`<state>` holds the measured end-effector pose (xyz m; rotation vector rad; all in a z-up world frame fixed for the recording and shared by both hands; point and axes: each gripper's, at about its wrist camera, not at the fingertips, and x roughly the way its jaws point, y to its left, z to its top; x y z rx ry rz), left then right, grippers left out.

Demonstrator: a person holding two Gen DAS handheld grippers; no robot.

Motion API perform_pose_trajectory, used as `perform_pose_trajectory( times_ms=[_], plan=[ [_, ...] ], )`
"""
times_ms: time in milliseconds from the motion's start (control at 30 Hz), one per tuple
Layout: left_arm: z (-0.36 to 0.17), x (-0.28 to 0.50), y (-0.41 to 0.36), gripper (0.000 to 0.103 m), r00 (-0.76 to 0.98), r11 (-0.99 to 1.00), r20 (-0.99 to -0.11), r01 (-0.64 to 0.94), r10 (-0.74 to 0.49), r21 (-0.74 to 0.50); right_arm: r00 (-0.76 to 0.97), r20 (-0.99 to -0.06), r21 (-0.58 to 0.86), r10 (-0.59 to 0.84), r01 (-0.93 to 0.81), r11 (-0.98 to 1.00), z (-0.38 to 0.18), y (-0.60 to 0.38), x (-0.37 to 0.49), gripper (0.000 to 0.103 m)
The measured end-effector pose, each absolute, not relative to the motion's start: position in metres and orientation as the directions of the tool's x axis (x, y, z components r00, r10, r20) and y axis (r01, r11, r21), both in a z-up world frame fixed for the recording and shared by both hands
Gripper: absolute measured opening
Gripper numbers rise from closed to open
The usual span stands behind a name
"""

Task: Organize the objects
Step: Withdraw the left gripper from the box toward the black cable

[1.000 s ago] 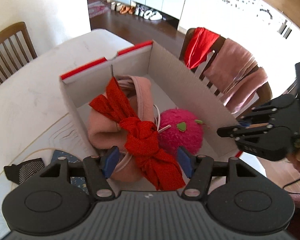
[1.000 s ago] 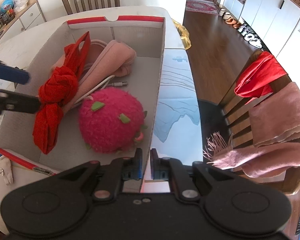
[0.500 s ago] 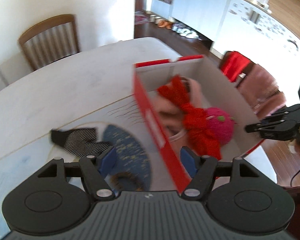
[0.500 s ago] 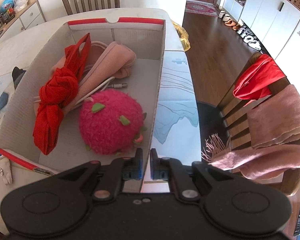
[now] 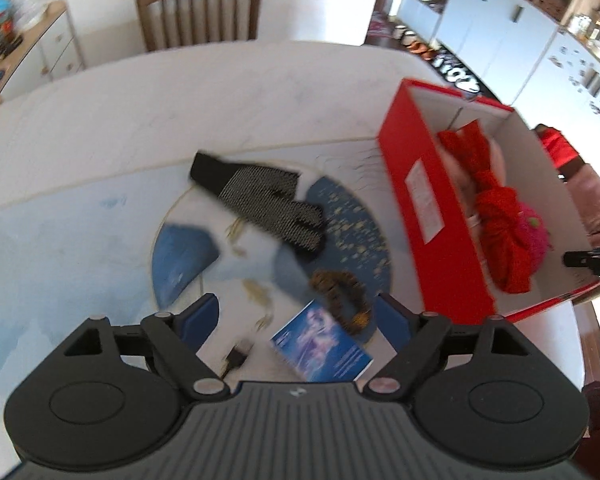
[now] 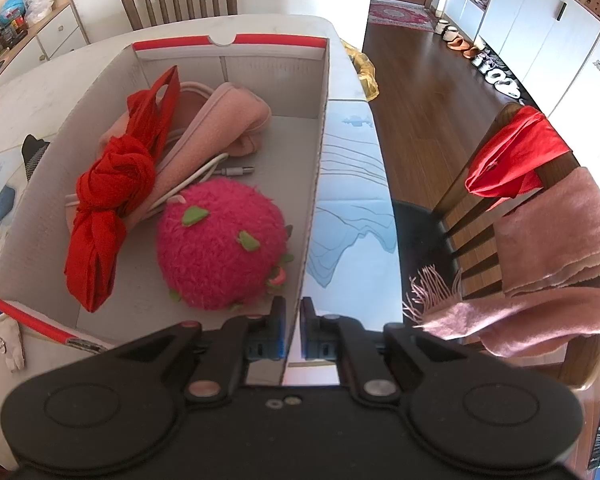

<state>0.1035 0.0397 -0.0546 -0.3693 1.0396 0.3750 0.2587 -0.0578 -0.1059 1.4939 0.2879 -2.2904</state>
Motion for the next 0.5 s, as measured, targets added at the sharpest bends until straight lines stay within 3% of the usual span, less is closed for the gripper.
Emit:
perform_pose_trajectory(
  times_ms=[233,500],
  plan=[
    [-0.087,0.084,0.056,0.099,0.39,0.796,-0.902,-0.598,0.187,-0.094,-0.349,-0.912,0.049,-0.216,0.431,-0.901,-0.106,-0.056,0.259,0.006],
    [-0.122,0.047,0.108,0.099,0.266,0.565,-0.948,-0.816,0.177,-0.123,-0.335,-0.912,0.053,-0.237,0.476,-0.878,-0.107,-0.056,0.258,0.006]
  ],
)
